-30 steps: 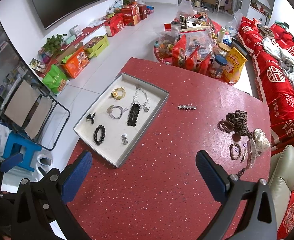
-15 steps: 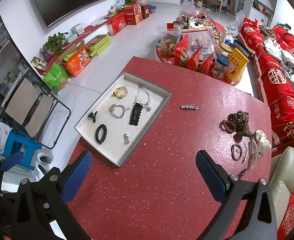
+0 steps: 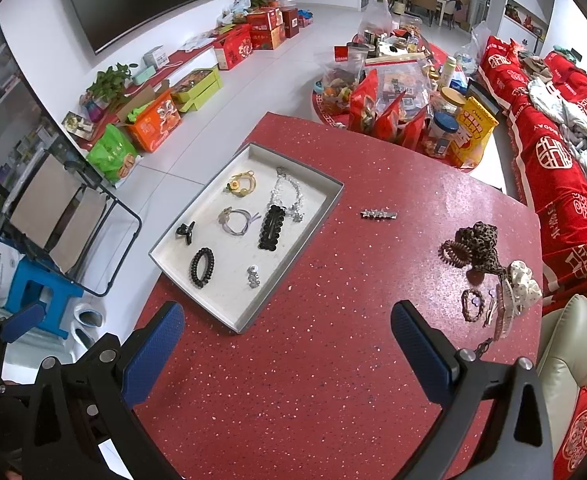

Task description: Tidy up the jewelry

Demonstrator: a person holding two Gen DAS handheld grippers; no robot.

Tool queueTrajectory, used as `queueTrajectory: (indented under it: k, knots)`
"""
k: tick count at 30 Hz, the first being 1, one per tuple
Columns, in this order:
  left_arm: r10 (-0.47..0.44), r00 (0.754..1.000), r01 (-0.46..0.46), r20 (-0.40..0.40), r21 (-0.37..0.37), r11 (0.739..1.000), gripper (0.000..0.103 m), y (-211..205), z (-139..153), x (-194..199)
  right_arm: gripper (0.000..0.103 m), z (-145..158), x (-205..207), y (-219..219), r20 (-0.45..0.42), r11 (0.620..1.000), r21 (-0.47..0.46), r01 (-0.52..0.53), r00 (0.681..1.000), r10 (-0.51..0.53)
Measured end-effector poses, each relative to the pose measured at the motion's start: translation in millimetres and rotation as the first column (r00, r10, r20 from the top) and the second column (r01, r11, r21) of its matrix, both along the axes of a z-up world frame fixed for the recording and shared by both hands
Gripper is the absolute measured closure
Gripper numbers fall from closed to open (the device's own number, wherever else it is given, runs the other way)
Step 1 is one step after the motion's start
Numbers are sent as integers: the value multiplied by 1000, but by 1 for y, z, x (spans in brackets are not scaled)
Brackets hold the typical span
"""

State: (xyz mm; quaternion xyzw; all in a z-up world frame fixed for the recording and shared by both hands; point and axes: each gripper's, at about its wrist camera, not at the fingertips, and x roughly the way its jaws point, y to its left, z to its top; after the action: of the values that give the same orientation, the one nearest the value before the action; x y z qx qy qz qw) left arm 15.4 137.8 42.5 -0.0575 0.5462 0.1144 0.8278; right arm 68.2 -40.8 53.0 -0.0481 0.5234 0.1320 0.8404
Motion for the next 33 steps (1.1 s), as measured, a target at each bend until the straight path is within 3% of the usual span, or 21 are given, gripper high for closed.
queueTrajectory:
  k: [33]
  knots:
    - [3, 1000, -3, -3, 6, 1000, 1, 0, -2, -1, 0, 0, 0, 1, -2, 1000, 0, 0, 1000, 0]
